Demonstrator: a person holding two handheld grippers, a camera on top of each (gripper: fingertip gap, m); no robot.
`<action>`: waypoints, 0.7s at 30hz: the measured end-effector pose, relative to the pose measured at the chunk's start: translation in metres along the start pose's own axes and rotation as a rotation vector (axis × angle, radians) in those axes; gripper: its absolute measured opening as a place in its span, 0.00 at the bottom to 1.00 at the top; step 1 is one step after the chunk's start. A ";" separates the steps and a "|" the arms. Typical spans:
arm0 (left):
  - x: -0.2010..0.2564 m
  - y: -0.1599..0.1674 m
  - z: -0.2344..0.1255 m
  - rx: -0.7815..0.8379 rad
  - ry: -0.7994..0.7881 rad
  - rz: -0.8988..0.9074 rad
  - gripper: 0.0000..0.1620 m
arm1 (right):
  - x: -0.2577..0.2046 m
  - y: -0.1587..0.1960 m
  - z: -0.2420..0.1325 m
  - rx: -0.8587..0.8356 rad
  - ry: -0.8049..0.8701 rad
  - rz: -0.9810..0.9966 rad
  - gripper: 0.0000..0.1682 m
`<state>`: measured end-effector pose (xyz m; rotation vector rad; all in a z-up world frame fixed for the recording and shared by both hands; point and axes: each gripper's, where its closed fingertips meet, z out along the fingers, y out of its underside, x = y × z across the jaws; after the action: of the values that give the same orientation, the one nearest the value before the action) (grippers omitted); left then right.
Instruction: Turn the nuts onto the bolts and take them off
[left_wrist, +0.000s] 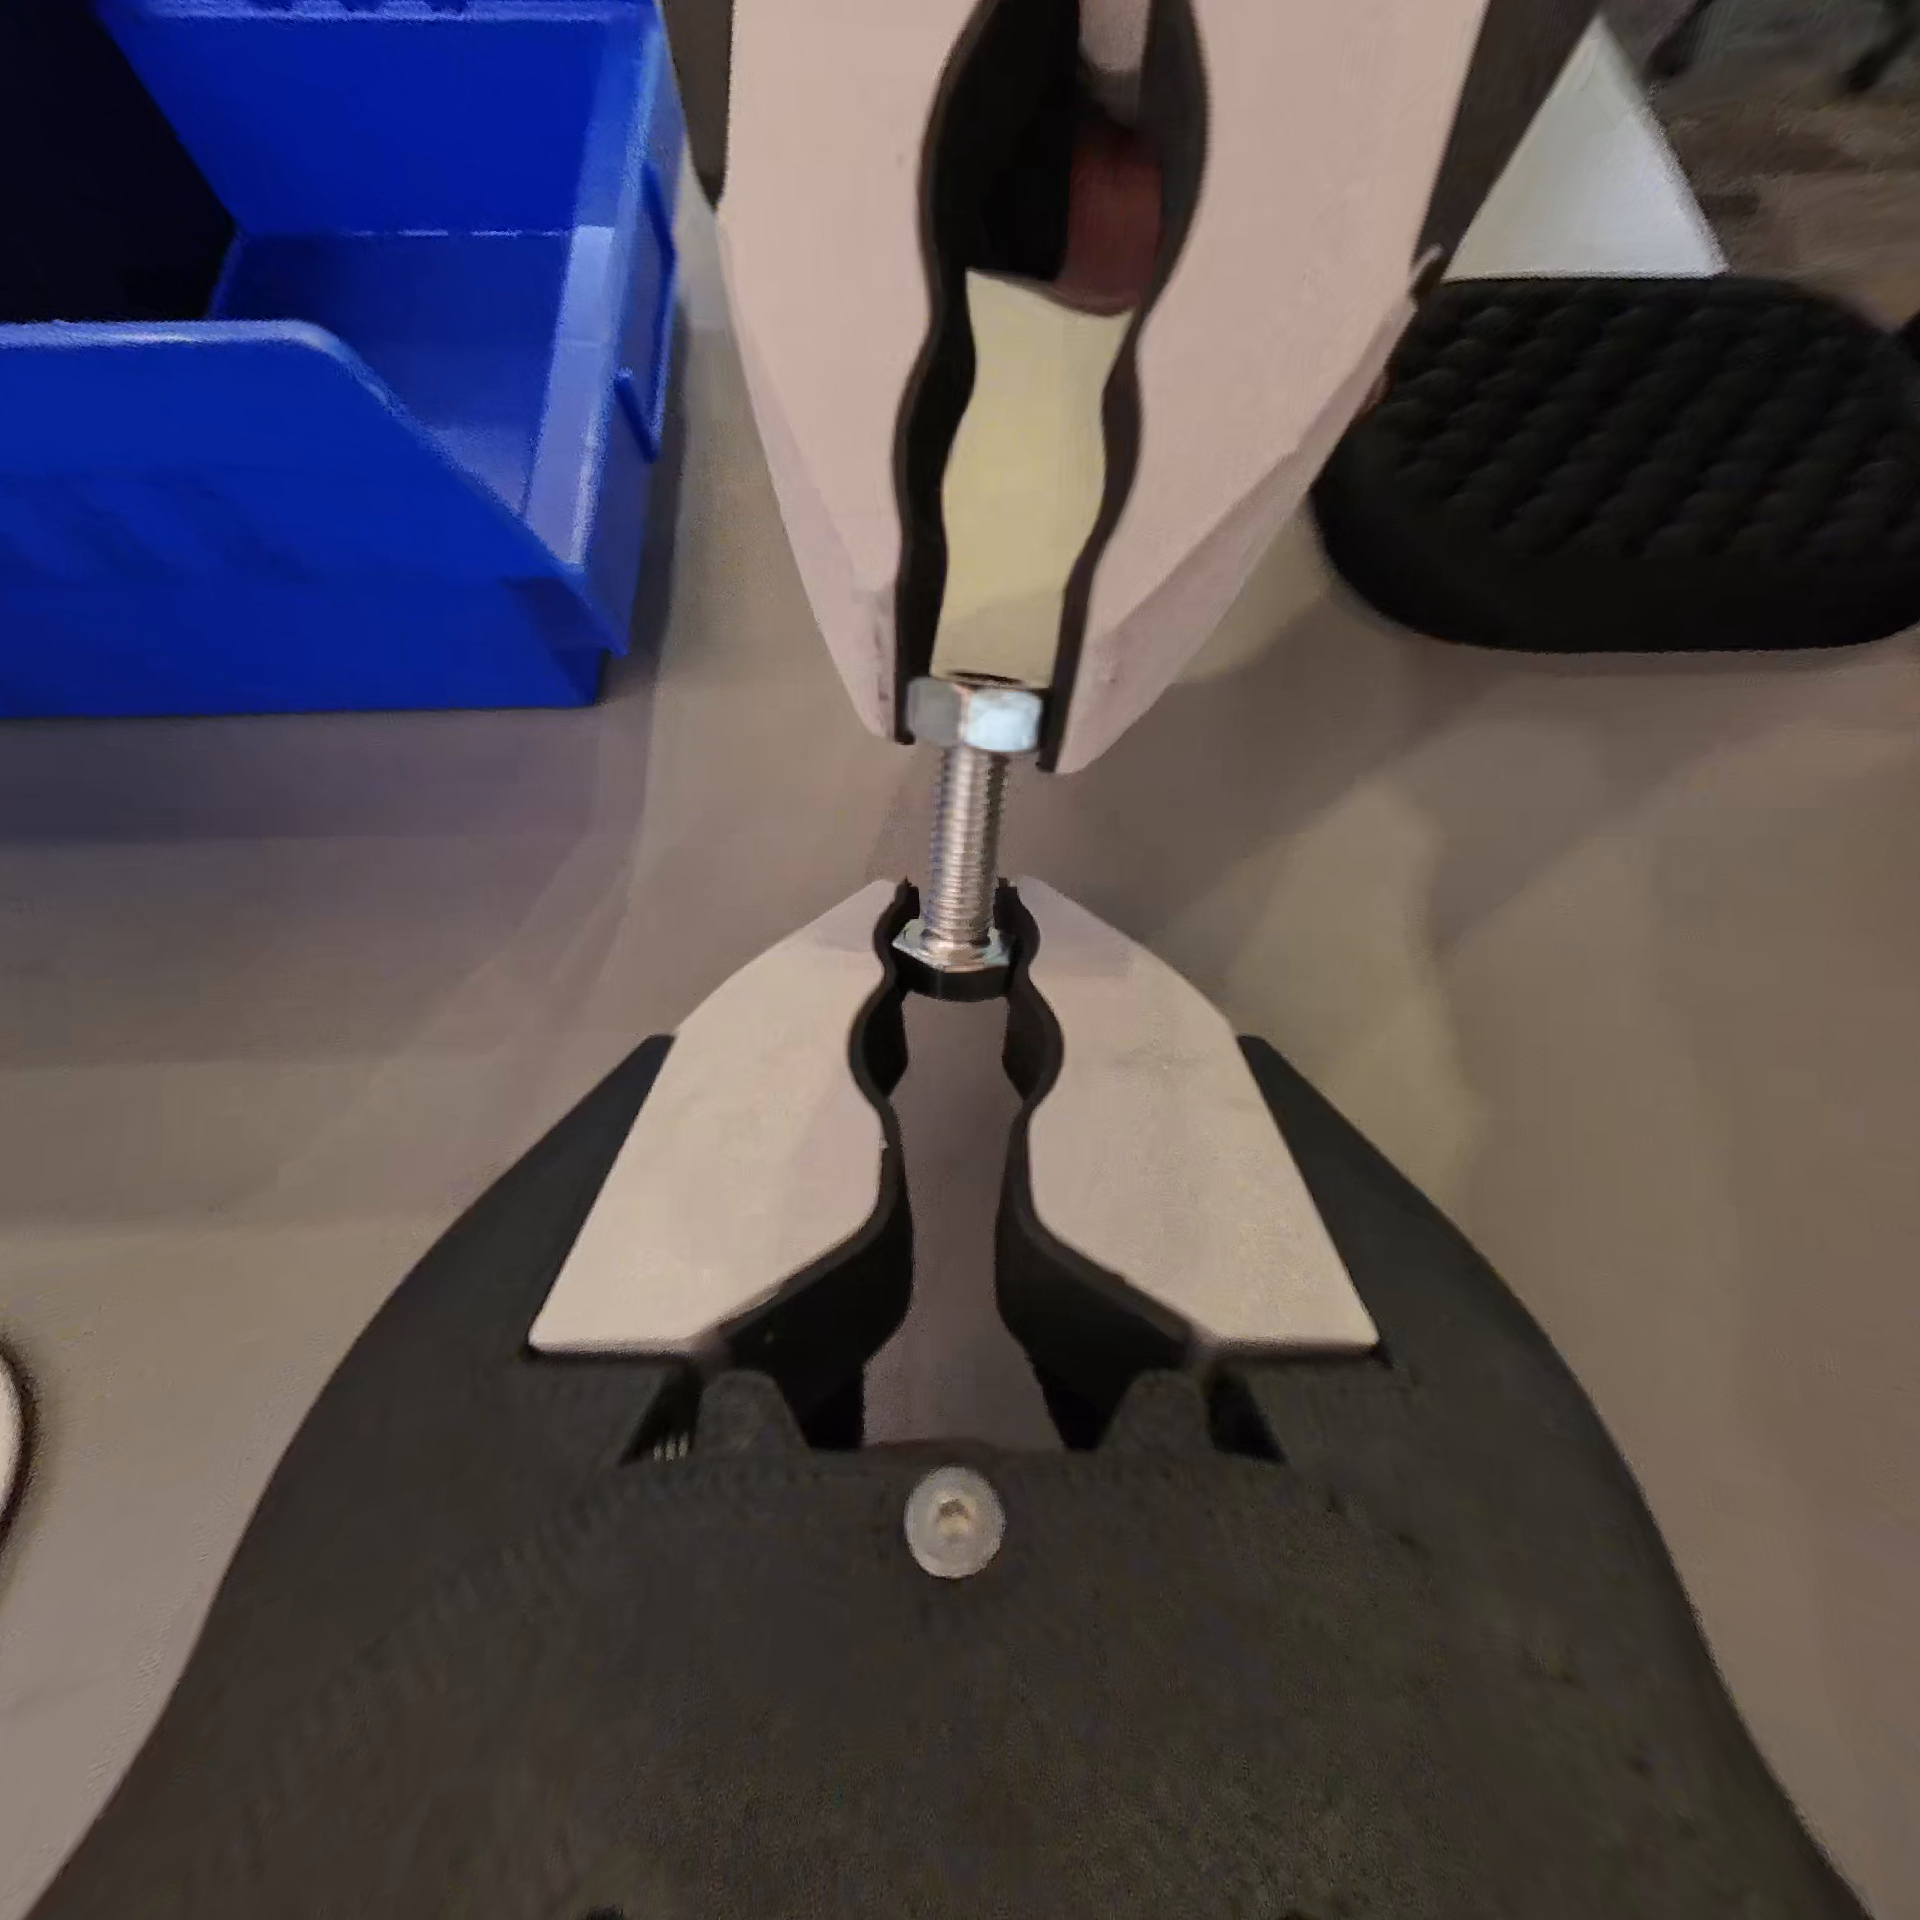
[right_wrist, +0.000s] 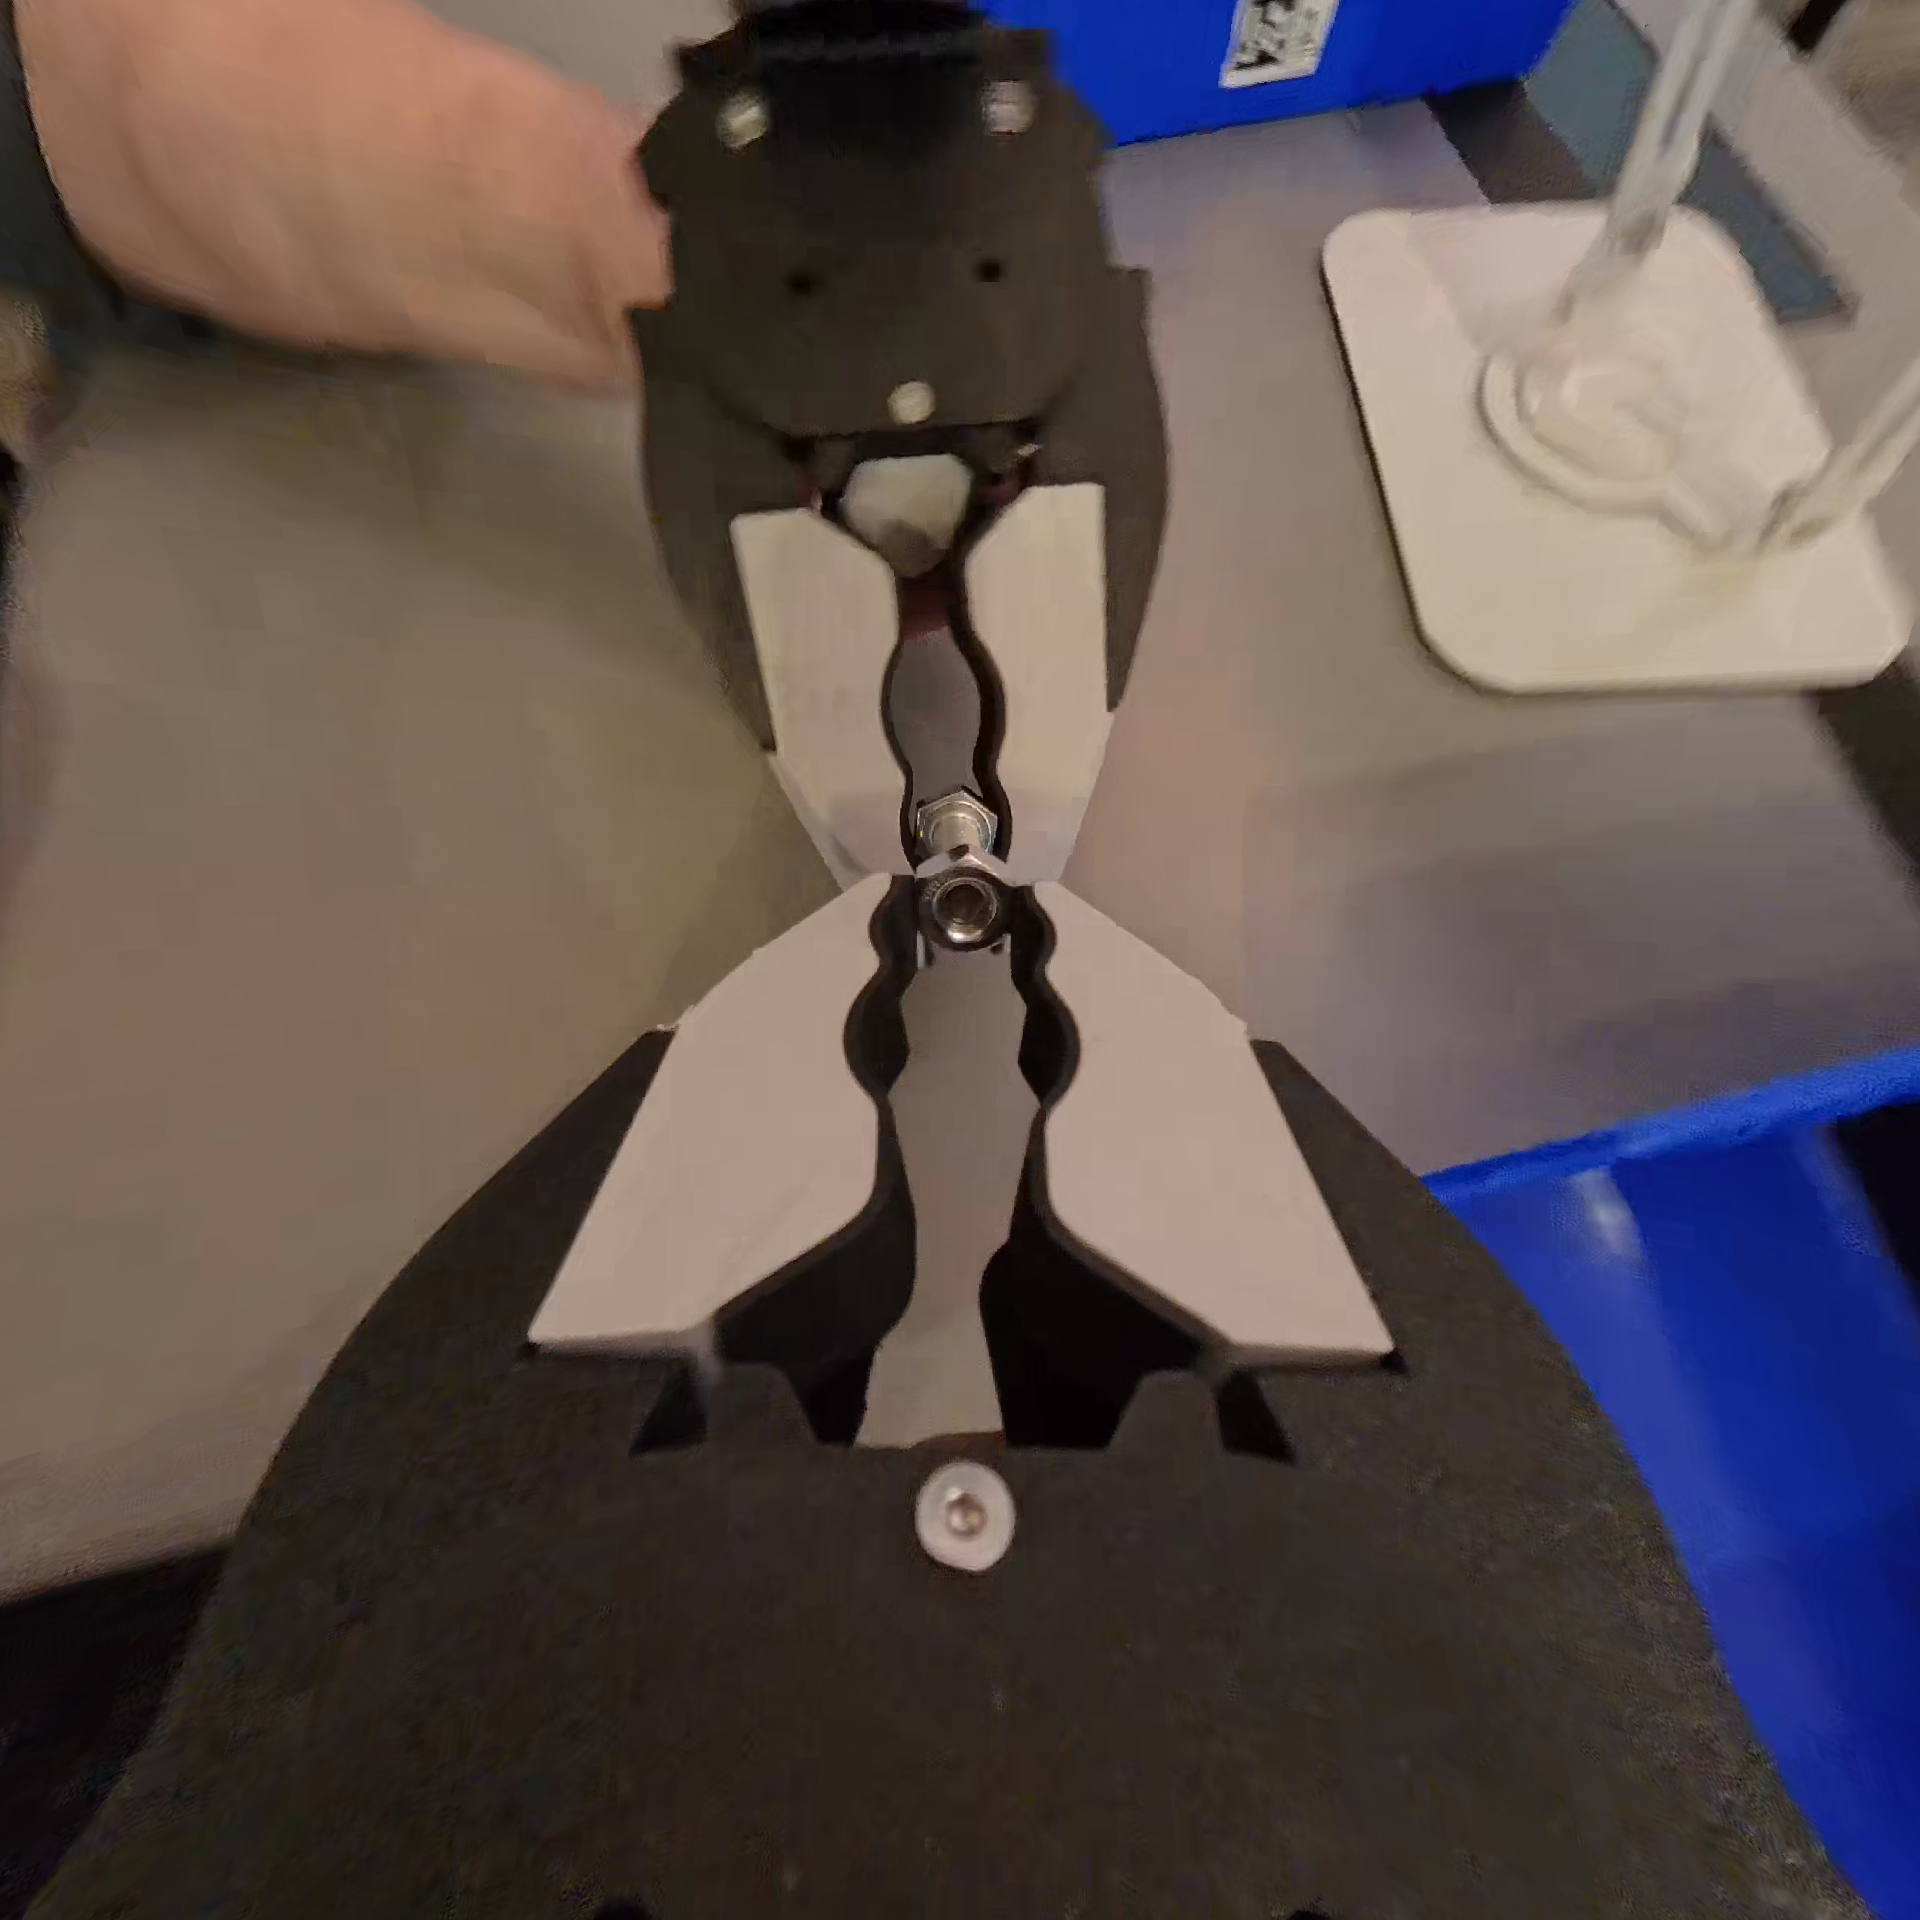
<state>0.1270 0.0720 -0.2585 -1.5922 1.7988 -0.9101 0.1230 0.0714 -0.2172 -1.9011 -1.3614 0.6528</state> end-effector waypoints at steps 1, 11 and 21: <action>0.003 -0.001 -0.001 0.021 0.037 -0.015 0.09 | -0.002 -0.001 -0.001 -0.036 0.017 -0.116 0.10; 0.050 -0.009 -0.013 0.162 0.498 -0.157 0.09 | -0.024 -0.007 -0.007 -0.313 0.052 -1.034 0.10; 0.030 -0.009 -0.015 0.167 0.357 -0.127 0.09 | -0.014 -0.017 -0.010 -0.200 0.089 -0.652 0.25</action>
<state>0.1169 0.0435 -0.2417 -1.5237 1.8078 -1.4411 0.1156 0.0586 -0.1981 -1.4643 -1.9043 0.1084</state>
